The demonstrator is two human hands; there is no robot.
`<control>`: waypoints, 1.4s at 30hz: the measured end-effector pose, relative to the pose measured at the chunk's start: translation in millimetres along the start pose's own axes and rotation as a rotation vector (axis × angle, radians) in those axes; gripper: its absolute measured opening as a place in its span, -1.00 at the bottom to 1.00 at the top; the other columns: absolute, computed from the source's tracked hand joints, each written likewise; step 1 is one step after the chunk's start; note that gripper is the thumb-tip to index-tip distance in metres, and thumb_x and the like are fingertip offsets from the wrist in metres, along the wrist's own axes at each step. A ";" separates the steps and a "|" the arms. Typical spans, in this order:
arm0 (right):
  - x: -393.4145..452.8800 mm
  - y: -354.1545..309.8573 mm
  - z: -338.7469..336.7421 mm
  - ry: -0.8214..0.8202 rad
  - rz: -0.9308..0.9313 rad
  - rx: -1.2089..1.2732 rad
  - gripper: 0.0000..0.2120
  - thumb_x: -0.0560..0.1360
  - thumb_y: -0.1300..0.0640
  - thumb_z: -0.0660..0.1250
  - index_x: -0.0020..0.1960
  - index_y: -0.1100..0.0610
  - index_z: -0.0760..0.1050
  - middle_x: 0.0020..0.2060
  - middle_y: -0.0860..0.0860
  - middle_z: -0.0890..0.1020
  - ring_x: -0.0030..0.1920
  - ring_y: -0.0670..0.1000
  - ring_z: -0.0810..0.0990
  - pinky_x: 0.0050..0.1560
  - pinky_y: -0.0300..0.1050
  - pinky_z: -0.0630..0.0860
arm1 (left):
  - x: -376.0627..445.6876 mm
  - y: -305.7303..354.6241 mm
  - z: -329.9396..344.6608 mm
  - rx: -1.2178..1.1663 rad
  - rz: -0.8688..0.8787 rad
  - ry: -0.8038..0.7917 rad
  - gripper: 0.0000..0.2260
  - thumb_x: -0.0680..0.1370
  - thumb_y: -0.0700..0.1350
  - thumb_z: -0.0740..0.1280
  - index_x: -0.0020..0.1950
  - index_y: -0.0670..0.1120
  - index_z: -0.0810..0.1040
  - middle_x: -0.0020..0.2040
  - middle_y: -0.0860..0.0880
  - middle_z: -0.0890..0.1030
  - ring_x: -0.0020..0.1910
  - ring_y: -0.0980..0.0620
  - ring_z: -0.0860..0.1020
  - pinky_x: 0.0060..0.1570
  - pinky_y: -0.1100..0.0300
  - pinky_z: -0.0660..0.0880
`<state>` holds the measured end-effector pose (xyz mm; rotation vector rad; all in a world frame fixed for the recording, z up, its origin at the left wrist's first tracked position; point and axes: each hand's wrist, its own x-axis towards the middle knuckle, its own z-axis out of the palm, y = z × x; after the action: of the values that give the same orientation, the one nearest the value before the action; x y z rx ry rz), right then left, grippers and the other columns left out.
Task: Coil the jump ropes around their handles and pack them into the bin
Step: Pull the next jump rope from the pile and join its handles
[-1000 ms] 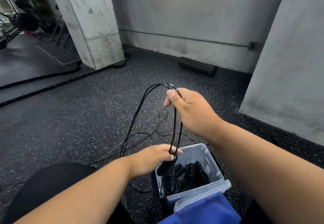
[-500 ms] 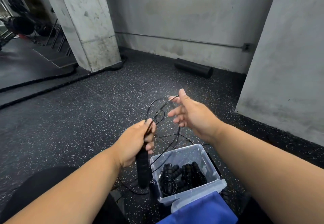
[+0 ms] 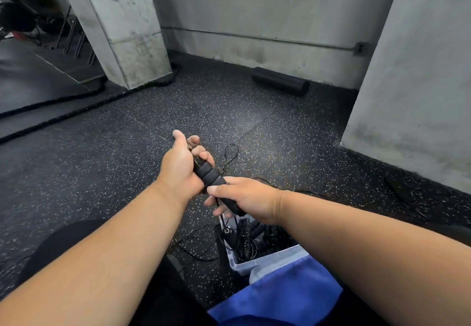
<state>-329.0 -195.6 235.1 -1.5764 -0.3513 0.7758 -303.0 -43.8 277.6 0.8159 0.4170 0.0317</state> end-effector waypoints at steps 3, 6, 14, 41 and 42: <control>1.3 -3.1 3.4 0.020 -0.033 -0.030 -0.78 0.67 0.03 0.29 0.23 0.15 0.50 0.02 0.09 0.66 -0.08 0.04 0.64 -0.11 -0.11 0.48 | 2.4 4.9 -1.3 0.037 0.009 -0.052 -0.61 0.70 0.25 0.20 -0.06 -0.04 0.48 -0.37 0.07 0.34 -0.47 0.13 0.35 -0.37 0.26 0.42; 2.3 -12.8 2.1 0.084 -0.127 0.004 -0.71 0.67 0.06 0.27 0.21 0.29 0.50 -0.13 0.09 0.64 -0.25 0.00 0.58 -0.19 -0.10 0.47 | 0.3 4.7 -2.5 0.160 0.035 -0.206 -0.52 0.68 0.34 0.11 0.03 -0.06 0.51 -0.30 0.01 0.43 -0.37 0.06 0.40 -0.27 0.15 0.44; 0.4 -58.3 -32.5 0.238 -0.237 0.368 -0.64 0.70 -0.07 0.19 0.20 0.20 0.56 -0.17 0.11 0.65 -0.35 -0.01 0.52 -0.26 -0.13 0.46 | -6.6 -57.9 -48.0 0.955 -0.030 -0.475 -0.38 0.72 0.30 -0.04 0.23 -0.07 0.68 0.13 -0.19 0.71 0.10 -0.06 0.63 0.30 -0.07 0.46; 5.3 4.7 -29.0 -0.066 0.254 0.433 -0.62 0.67 -0.07 0.21 0.36 0.13 0.50 0.24 0.25 0.65 0.31 0.35 0.59 0.36 0.33 0.47 | 14.5 -27.7 -25.8 0.038 -0.127 0.064 -0.52 0.74 0.24 0.06 -0.21 -0.05 0.35 -0.41 0.01 0.33 -0.51 0.07 0.35 -0.47 0.25 0.48; 5.2 5.5 -27.2 -0.103 0.269 0.413 -0.59 0.67 -0.09 0.19 0.37 0.14 0.50 0.24 0.28 0.64 0.26 0.35 0.62 0.32 0.30 0.52 | 15.7 -27.6 -27.2 0.035 -0.131 0.064 -0.52 0.74 0.25 0.06 -0.21 -0.05 0.35 -0.41 0.01 0.34 -0.51 0.07 0.35 -0.47 0.25 0.47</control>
<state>-308.6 -213.8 228.1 -1.2080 -0.0437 1.0655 -302.4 -40.8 235.9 0.8217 0.5322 -0.0713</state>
